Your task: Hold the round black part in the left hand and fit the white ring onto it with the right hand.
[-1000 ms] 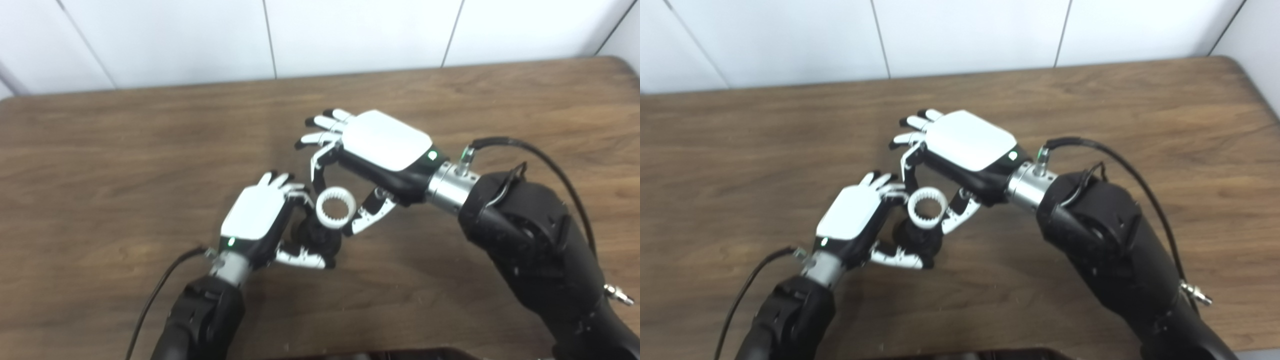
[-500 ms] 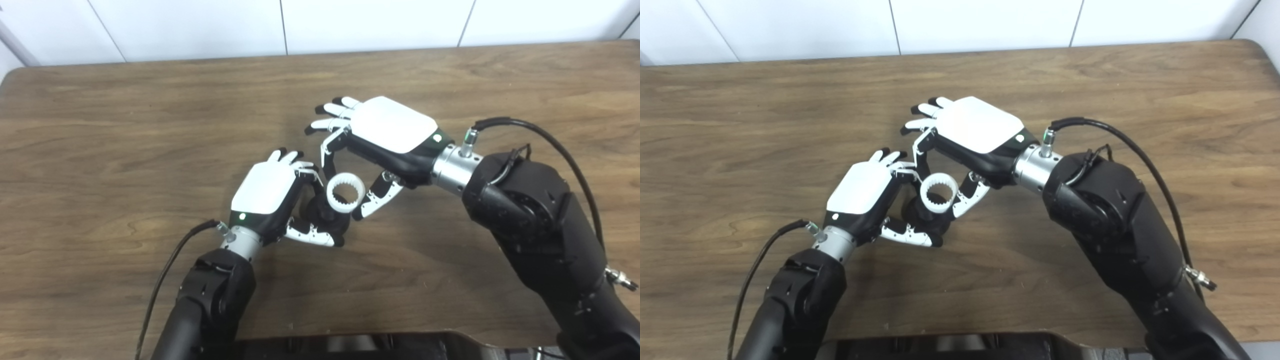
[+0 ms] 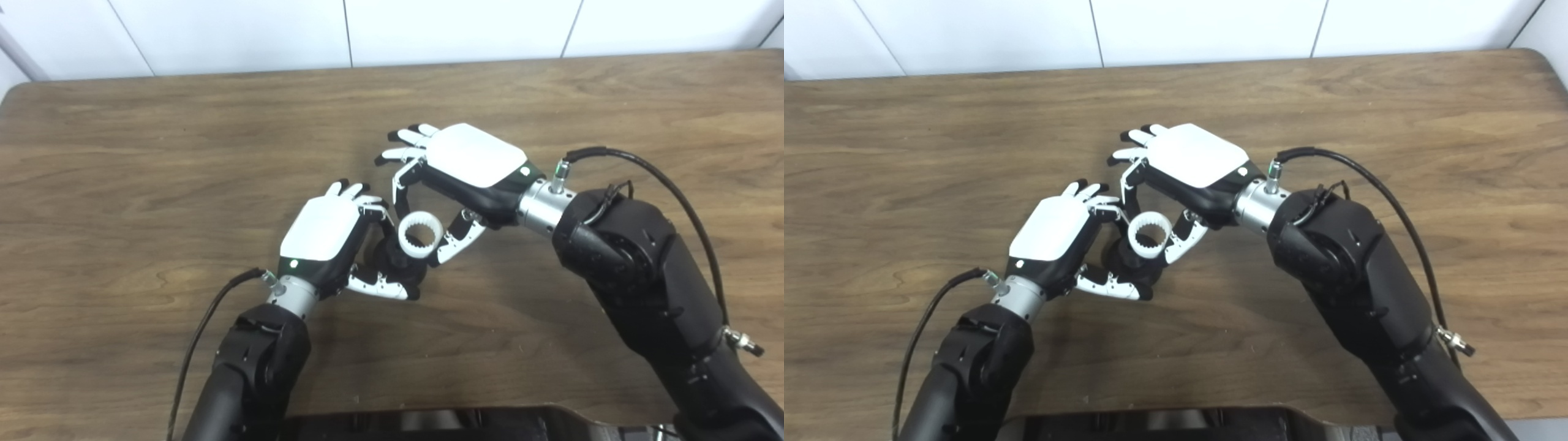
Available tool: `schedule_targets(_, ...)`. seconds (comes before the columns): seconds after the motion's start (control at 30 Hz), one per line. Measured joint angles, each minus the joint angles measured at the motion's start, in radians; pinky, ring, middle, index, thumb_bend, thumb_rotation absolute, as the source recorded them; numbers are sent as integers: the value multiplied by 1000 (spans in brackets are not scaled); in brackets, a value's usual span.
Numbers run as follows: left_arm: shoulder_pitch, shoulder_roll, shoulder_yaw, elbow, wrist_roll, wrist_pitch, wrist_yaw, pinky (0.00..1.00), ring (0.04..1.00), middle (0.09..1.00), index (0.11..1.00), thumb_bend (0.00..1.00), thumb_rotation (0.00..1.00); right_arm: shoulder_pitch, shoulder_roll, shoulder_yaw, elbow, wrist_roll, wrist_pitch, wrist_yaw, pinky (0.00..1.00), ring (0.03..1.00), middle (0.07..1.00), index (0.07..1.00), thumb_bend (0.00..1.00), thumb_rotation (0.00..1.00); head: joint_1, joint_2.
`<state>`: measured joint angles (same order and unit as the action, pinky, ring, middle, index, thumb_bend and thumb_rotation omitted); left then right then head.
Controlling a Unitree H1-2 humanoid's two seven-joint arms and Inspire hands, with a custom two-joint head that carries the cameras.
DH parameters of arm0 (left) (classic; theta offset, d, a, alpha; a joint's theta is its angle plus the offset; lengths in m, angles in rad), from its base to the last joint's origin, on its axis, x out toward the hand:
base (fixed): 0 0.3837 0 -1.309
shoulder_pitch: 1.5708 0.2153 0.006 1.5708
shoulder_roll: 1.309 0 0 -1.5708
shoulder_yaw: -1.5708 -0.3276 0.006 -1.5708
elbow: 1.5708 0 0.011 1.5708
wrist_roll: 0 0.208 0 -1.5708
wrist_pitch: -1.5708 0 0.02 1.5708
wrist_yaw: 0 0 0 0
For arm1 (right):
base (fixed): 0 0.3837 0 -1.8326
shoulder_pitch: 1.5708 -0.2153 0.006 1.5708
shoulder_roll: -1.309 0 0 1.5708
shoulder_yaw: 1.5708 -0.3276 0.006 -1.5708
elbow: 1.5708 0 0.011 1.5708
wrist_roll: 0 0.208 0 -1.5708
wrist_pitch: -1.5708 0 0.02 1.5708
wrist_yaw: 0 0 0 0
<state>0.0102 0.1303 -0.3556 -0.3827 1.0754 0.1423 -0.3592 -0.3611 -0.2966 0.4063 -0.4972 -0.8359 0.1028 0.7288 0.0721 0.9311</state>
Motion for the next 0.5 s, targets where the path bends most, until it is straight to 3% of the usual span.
schedule_targets(0.5, -8, -1, -3, 0, 3, 0, -8, 1000, 937, 814, 487, 522, 58, 4, 29, 12, 9, -7, 1, 1, 1000, 989, 892, 487, 521, 138, 3, 3)
